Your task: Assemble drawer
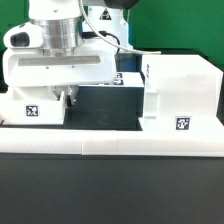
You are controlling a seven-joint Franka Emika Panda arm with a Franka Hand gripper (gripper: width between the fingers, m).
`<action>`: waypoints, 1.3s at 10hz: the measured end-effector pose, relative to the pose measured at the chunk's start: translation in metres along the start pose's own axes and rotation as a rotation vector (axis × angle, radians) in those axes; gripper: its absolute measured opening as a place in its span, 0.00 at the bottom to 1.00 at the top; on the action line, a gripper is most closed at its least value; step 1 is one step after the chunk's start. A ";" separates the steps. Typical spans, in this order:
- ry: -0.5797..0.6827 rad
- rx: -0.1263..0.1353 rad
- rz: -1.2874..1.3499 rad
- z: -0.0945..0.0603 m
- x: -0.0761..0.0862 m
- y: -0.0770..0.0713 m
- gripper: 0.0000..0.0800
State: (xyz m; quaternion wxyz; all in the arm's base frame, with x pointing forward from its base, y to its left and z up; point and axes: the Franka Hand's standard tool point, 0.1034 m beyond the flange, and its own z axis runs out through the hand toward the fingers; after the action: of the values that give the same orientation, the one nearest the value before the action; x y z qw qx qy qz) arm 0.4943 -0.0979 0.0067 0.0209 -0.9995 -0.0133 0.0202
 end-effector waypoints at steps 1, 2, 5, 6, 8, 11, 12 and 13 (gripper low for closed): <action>0.000 0.000 0.000 0.000 0.000 0.000 0.10; 0.000 0.000 0.000 0.000 0.000 0.000 0.10; -0.035 0.023 -0.146 -0.015 -0.002 -0.016 0.09; -0.032 0.025 -0.198 -0.016 -0.002 -0.018 0.08; -0.031 0.026 -0.211 -0.016 -0.002 -0.019 0.07; -0.033 0.021 -0.380 -0.016 -0.003 -0.017 0.07; -0.034 0.018 -0.456 -0.016 -0.003 -0.016 0.07; -0.035 0.014 -0.484 -0.015 -0.002 -0.018 0.07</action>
Offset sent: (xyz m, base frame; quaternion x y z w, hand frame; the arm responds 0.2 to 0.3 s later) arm -0.0090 0.0315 0.0378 -0.0075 -0.0480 -0.1858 0.9814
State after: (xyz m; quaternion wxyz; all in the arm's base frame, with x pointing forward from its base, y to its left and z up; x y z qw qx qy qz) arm 0.4922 -0.0811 0.0230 0.0320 -0.9665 -0.2527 0.0319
